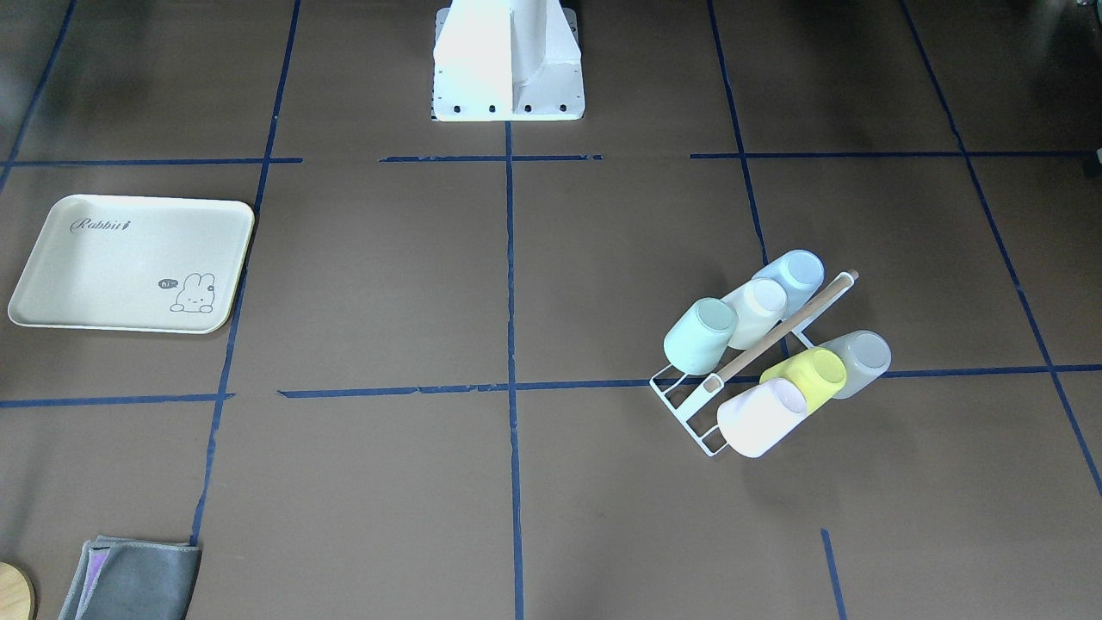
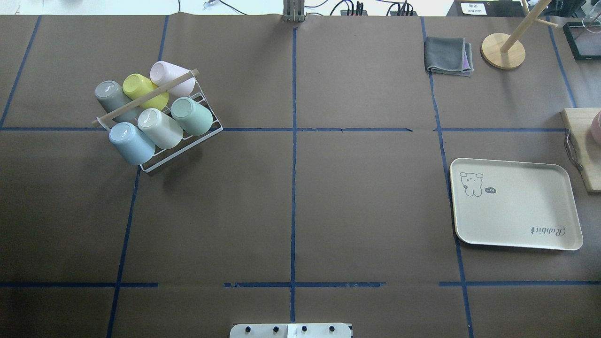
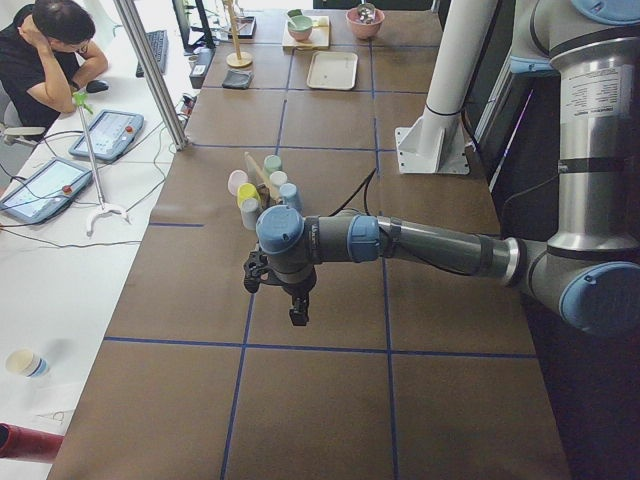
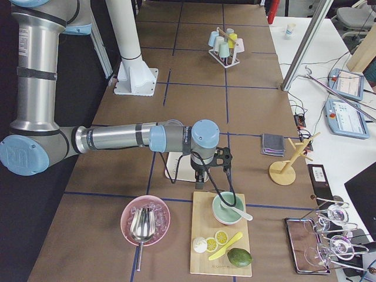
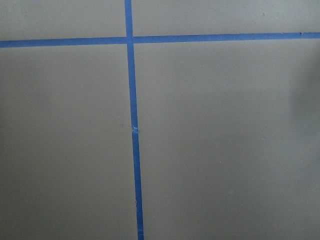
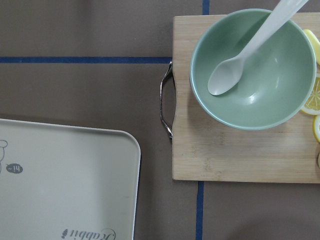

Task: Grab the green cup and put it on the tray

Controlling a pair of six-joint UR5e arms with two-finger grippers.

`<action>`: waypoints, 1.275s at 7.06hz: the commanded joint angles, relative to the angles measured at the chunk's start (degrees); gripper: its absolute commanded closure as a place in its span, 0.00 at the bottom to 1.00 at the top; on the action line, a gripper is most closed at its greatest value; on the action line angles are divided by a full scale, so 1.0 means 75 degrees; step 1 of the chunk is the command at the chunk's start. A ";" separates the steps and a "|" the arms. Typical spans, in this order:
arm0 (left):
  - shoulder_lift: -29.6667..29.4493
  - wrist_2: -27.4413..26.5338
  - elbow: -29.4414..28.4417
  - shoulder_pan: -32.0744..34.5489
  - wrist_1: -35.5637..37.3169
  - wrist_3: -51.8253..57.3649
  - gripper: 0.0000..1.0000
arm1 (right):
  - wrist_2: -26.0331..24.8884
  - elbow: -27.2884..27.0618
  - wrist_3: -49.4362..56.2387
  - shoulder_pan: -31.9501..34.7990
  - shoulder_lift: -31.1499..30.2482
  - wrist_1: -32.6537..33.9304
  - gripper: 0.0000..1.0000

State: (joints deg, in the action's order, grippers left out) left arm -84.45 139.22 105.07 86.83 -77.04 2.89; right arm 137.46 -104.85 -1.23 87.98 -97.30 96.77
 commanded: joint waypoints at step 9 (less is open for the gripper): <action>0.0046 -0.0059 0.0054 -0.0023 -0.0041 -0.0068 0.00 | 0.0282 -0.0246 -0.0070 -0.0606 -0.0010 -0.0581 0.00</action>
State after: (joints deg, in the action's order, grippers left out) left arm -84.05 138.81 105.46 86.73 -77.31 2.49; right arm 139.16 -106.05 -1.26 85.92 -97.14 95.23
